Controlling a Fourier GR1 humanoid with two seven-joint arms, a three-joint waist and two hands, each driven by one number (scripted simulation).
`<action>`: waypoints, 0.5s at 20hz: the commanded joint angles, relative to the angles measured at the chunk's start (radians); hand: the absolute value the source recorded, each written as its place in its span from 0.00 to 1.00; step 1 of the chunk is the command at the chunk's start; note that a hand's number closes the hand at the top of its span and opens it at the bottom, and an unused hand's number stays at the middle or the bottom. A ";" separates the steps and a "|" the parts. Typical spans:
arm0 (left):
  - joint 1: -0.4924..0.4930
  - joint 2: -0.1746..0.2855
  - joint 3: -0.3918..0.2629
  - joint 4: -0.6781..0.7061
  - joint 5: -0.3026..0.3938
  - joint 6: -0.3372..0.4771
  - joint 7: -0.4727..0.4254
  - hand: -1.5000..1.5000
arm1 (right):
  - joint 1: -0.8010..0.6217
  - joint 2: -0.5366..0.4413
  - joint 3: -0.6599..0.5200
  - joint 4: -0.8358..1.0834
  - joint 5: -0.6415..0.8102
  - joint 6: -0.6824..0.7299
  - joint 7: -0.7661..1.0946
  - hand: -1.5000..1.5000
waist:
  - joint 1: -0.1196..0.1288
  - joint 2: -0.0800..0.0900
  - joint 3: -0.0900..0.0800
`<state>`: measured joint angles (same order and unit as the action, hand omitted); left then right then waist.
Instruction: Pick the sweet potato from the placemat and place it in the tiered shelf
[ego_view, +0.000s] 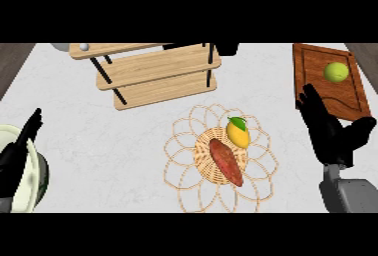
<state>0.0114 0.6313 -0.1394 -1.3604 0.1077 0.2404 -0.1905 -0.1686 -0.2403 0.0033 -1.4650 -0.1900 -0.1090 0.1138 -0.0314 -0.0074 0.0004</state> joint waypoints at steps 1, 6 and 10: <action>-0.061 -0.089 -0.030 0.045 -0.016 -0.003 0.059 0.50 | -0.008 -0.054 -0.043 -0.006 -0.014 0.071 -0.053 1.00 | 0.024 0.008 0.000; -0.025 -0.201 -0.004 0.077 0.208 -0.077 0.236 0.50 | -0.156 -0.194 -0.039 -0.048 -0.007 0.239 -0.180 1.00 | 0.036 0.018 -0.001; -0.066 -0.260 -0.025 0.090 0.250 -0.113 0.294 0.50 | -0.080 -0.266 0.003 0.146 0.131 0.207 -0.057 1.00 | 0.038 0.025 0.000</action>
<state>-0.0821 0.4973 -0.1267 -1.3306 0.2607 0.1520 0.0088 -0.2492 -0.4806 0.0016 -1.4103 -0.0712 0.0602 0.0466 0.0003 0.0065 0.0135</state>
